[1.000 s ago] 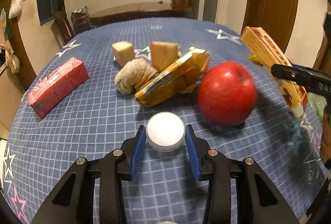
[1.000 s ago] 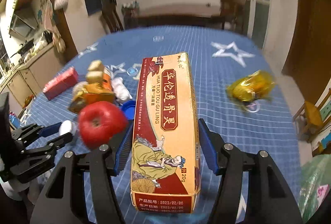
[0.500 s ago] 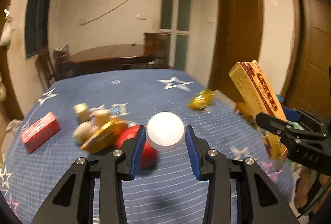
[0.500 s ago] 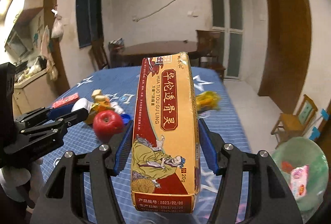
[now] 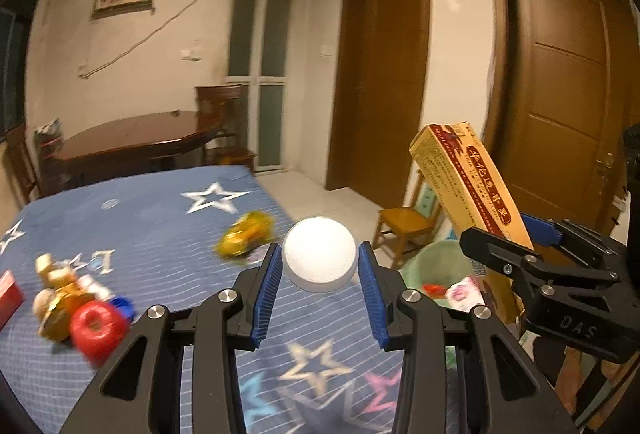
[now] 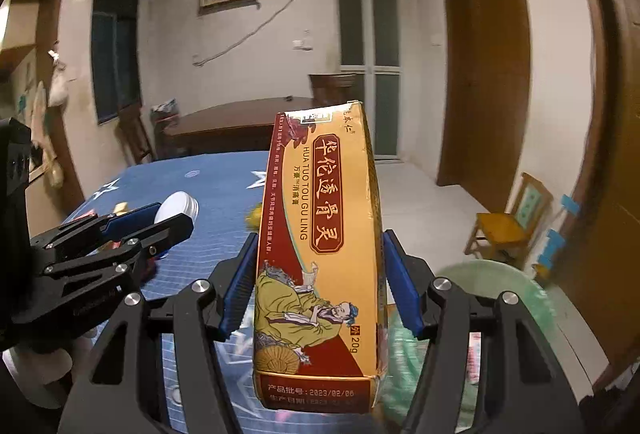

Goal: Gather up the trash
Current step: 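Carry the white lid and yellow-brown box with both grippers over the bin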

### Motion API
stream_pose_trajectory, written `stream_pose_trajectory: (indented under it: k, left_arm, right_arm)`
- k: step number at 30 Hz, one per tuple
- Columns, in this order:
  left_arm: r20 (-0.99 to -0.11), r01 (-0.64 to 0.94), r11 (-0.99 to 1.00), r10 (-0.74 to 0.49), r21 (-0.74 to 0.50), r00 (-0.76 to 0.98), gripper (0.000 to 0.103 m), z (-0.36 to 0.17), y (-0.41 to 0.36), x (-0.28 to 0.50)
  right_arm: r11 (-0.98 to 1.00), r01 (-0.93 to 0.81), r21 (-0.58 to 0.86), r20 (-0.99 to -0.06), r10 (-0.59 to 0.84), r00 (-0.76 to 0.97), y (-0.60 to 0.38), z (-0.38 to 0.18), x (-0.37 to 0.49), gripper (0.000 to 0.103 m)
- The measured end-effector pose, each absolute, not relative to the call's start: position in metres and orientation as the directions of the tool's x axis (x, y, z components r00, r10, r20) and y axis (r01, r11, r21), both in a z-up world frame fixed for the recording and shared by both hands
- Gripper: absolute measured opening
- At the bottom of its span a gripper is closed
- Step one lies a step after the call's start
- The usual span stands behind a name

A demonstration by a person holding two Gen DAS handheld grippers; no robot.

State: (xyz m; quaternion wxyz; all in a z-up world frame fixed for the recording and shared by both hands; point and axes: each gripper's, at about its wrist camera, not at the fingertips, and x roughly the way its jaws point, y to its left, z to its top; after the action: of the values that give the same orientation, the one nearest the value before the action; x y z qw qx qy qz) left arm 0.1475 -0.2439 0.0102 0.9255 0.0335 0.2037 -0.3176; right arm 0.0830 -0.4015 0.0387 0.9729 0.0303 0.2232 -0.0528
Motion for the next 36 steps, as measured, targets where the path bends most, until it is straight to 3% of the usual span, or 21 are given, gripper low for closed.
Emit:
stream_pose_trajectory:
  k: [13, 25, 36]
  left_arm:
    - [-0.432, 0.733, 0.678, -0.676, -0.047, 0.597, 0.041, 0.006, -0.38, 0.141]
    - [-0.548, 0.774, 0.63, -0.67, -0.063, 0.5, 0.041, -0.043, -0.467, 0.173]
    - [-0.624, 0.782, 0.618, -0.643, -0.082, 0.443, 0.041, -0.091, -0.506, 0.192]
  right_arm:
    - [0.965, 0.256, 0.063, -0.521, -0.187, 0.832, -0.502, 0.033, 0.074, 0.058]
    - [0.937, 0.299, 0.182, -0.674, -0.102, 0.732, -0.576, -0.008, 0.087, 0.058]
    - [0.915, 0.339, 0.219, -0.731, -0.076, 0.678, -0.605, -0.038, 0.088, 0.058]
